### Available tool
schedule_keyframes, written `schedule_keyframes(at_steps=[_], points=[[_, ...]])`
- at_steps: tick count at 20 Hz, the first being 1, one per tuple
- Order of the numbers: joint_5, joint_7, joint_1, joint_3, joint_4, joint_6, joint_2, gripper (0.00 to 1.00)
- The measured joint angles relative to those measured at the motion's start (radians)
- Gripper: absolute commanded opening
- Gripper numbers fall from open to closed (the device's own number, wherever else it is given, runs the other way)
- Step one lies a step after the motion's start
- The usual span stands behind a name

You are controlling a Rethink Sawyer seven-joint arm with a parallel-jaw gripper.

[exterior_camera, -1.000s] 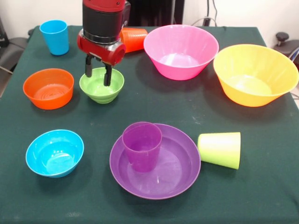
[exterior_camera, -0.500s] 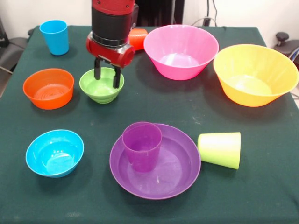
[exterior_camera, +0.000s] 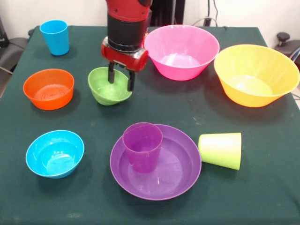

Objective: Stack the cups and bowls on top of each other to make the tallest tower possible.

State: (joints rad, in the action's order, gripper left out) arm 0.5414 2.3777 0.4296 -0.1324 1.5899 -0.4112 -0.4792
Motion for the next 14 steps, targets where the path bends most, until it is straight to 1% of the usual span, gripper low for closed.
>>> schedule_keyframes(at_steps=[6,10,14], points=[[0.000,0.000,-0.018,0.000,-0.014,0.000,0.040,1.00],[0.000,0.000,-0.019,0.000,-0.015,0.000,0.060,1.00],[0.000,0.000,-0.019,0.000,-0.015,0.000,0.059,1.00]])
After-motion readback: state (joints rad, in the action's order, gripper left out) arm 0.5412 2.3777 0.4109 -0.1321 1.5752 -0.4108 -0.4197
